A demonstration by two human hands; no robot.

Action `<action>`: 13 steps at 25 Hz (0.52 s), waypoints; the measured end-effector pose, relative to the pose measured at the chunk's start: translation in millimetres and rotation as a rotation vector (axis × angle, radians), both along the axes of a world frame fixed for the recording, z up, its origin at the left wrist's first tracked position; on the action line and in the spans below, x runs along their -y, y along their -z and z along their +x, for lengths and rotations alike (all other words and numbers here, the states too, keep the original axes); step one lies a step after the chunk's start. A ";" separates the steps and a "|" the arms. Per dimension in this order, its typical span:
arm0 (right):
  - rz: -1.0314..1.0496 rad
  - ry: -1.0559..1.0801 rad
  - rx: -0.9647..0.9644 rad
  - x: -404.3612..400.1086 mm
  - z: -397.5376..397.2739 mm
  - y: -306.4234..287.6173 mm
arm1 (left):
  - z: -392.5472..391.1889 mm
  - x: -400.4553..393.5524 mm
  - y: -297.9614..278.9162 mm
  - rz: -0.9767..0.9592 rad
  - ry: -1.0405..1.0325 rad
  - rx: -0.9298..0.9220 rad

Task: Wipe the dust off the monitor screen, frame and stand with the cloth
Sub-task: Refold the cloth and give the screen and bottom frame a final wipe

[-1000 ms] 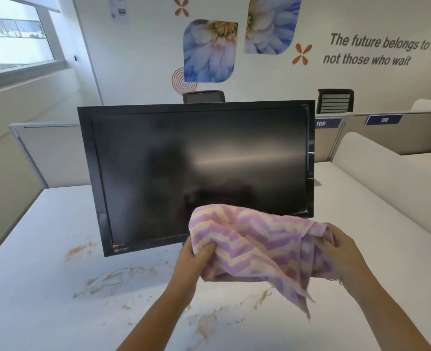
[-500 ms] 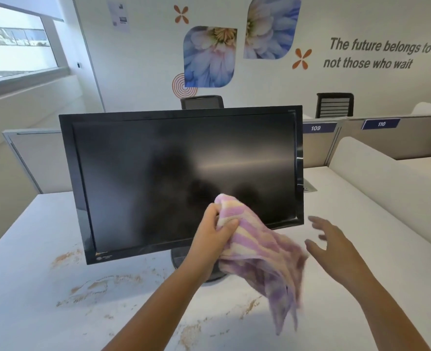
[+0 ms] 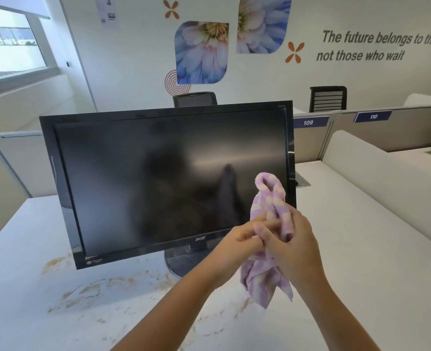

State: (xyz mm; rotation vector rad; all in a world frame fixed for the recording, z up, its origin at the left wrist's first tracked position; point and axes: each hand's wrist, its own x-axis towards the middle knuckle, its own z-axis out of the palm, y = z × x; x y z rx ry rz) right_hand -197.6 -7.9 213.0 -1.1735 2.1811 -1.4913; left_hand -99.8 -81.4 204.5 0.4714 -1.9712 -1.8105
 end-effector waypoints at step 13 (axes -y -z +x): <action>-0.025 0.242 0.072 -38.0 -108.4 -5.2 | 18.6 17.5 8.4 -0.080 -0.676 -0.057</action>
